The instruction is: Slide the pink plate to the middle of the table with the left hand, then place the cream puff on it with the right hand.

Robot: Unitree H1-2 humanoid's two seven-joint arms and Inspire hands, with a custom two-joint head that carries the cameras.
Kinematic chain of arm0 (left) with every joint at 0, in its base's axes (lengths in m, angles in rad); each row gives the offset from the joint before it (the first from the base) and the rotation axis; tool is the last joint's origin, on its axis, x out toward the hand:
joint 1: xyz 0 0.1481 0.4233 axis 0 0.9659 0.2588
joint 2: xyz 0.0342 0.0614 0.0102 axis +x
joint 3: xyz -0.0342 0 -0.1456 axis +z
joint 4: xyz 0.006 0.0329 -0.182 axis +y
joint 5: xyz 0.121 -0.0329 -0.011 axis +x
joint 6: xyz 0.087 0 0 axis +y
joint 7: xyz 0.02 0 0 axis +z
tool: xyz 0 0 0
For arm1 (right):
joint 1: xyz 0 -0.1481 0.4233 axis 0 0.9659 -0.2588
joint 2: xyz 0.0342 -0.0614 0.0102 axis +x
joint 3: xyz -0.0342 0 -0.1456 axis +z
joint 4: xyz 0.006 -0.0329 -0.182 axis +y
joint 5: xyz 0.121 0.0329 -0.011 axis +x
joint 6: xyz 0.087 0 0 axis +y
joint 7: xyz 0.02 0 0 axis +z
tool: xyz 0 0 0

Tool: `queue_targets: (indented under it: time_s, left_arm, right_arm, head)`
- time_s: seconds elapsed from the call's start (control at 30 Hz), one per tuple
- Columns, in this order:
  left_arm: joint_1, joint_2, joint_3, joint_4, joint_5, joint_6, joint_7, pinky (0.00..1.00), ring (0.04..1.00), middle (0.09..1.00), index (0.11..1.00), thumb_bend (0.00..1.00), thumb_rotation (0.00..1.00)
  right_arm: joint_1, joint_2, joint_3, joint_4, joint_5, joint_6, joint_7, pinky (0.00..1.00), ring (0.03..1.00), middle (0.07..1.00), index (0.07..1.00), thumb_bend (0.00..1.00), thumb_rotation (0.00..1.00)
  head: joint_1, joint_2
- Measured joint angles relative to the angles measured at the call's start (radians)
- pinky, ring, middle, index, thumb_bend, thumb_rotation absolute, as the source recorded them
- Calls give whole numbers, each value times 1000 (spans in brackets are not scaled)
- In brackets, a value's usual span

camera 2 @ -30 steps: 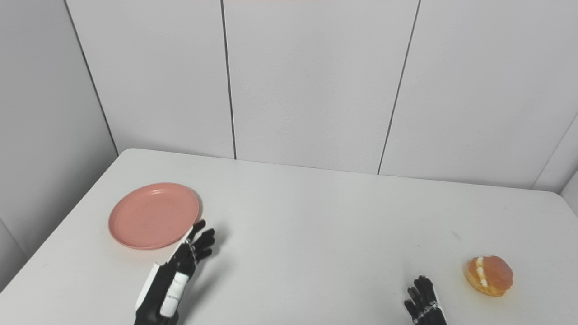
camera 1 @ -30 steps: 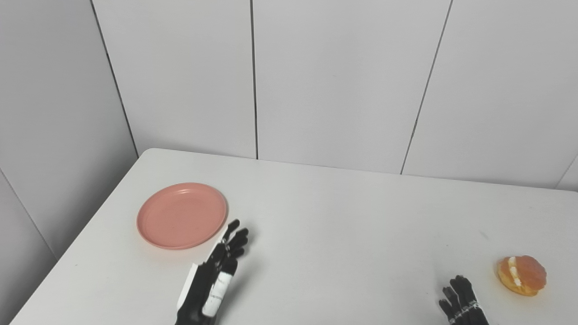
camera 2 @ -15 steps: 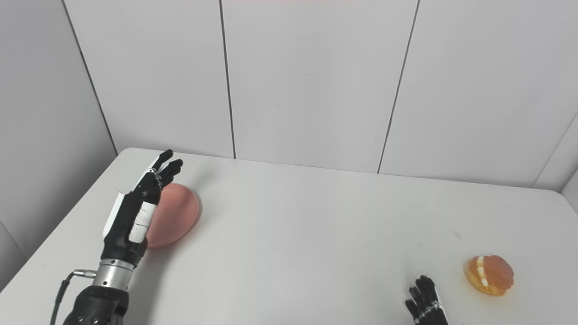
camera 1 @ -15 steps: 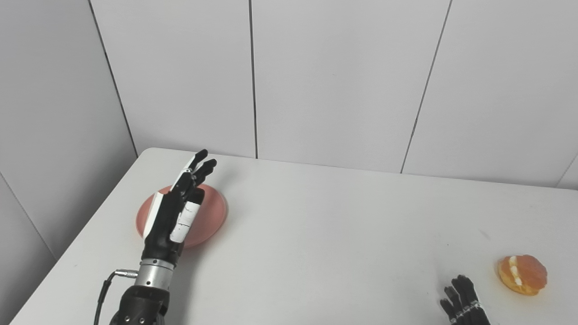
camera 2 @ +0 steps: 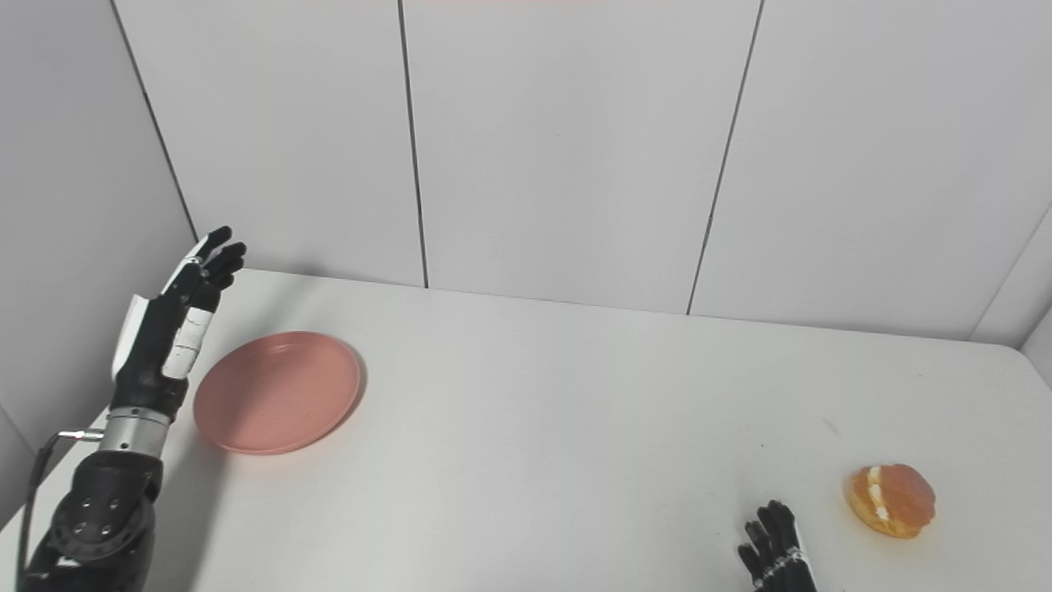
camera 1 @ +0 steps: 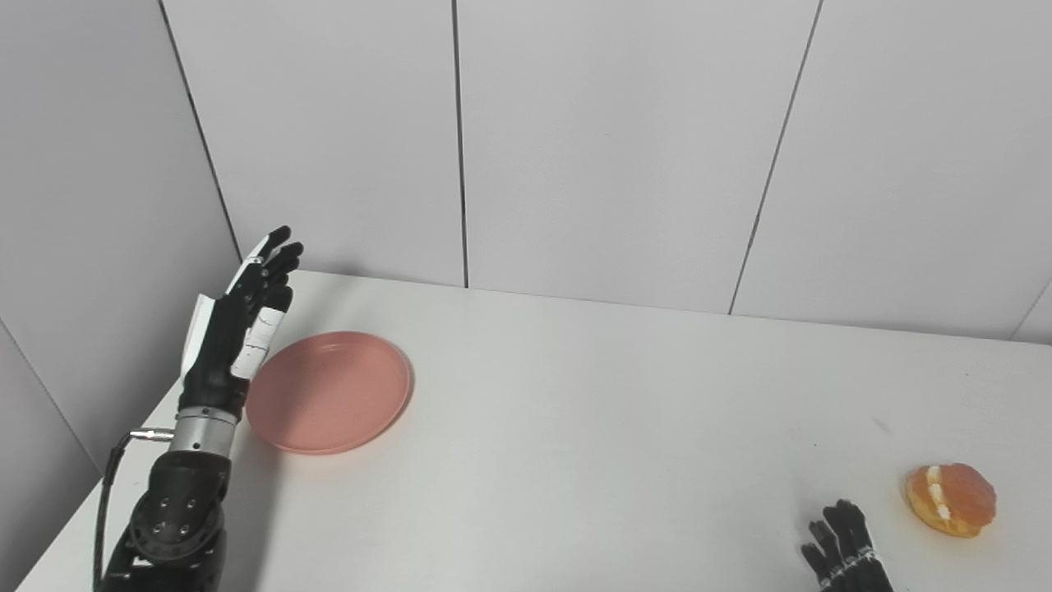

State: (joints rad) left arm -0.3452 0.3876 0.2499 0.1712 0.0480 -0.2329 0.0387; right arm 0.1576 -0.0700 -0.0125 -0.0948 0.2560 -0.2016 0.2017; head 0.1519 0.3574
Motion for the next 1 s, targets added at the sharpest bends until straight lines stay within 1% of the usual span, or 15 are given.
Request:
queue_targets:
  time_s: [0.13, 0.2, 0.27, 0.37, 0.47, 0.6, 0.67, 0.7, 0.73, 0.83, 0.9, 1.0]
  left_arm:
    - [-23, 23, 4, 104, 18, -44, 12, 870, 876, 868, 881, 865, 995]
    - [-34, 30, 4, 155, 23, -64, 20, 890, 879, 868, 878, 869, 991]
    - [-46, 33, 8, 206, 23, -66, 27, 899, 885, 874, 886, 874, 984]
    - [-48, 33, 13, 235, 19, -65, 35, 900, 892, 882, 903, 852, 981]
    - [-54, 33, 20, 274, 13, -68, 43, 854, 881, 873, 881, 817, 975]
    - [-66, 33, 28, 348, -21, -74, 42, 877, 895, 875, 873, 927, 935]
    - [-81, 33, 33, 411, -48, -82, 33, 884, 899, 876, 869, 959, 920]
    - [-87, 33, 37, 440, -62, -85, 28, 884, 892, 864, 852, 991, 909]
    - [-90, 33, 39, 468, -75, -92, 24, 883, 891, 863, 851, 993, 909]
    - [-116, 33, 48, 550, -111, -100, 16, 840, 894, 863, 844, 1000, 896]
    - [-148, 35, 66, 611, -159, -108, -5, 856, 902, 880, 852, 1000, 891]
    - [-181, 35, 85, 664, -211, -108, -27, 875, 898, 882, 858, 1000, 904]
  right_arm:
    - [0, -1, 0, 0, 0, 0, -1, 1000, 1000, 999, 981, 786, 996]
    - [0, -1, 1, 0, 0, 0, -1, 1000, 995, 999, 980, 792, 998]
    - [0, -1, 1, 0, 0, 0, -1, 1000, 993, 998, 978, 796, 1000]
    - [0, -2, 1, -1, 0, 0, -1, 1000, 992, 998, 977, 798, 1000]
    - [0, -2, 1, -1, 0, 0, -1, 1000, 988, 996, 975, 801, 996]
    - [0, -2, 1, -1, 0, 0, -1, 1000, 988, 993, 970, 809, 991]
    - [0, -2, 1, -1, 0, 0, -2, 1000, 985, 990, 969, 810, 992]
    - [0, -2, 1, -2, 0, 0, -2, 1000, 987, 991, 971, 802, 997]
    - [1, -2, 1, -3, 0, 0, -2, 1000, 987, 991, 972, 802, 998]
    - [2, -2, 1, -4, 0, 0, -5, 1000, 992, 996, 973, 805, 994]
    - [5, -3, 2, -7, 0, 0, -8, 1000, 991, 996, 973, 803, 997]
    - [6, -4, 4, -8, -1, 1, -10, 1000, 986, 994, 974, 806, 1000]
  head:
    - [5, 11]
    - [5, 12]
    - [3, 18]
    - [3, 20]
    - [3, 20]
    - [-2, 26]
    - [-2, 26]
    - [-3, 31]
    - [-3, 31]
    - [-3, 34]
    - [-6, 37]
    - [-8, 38]
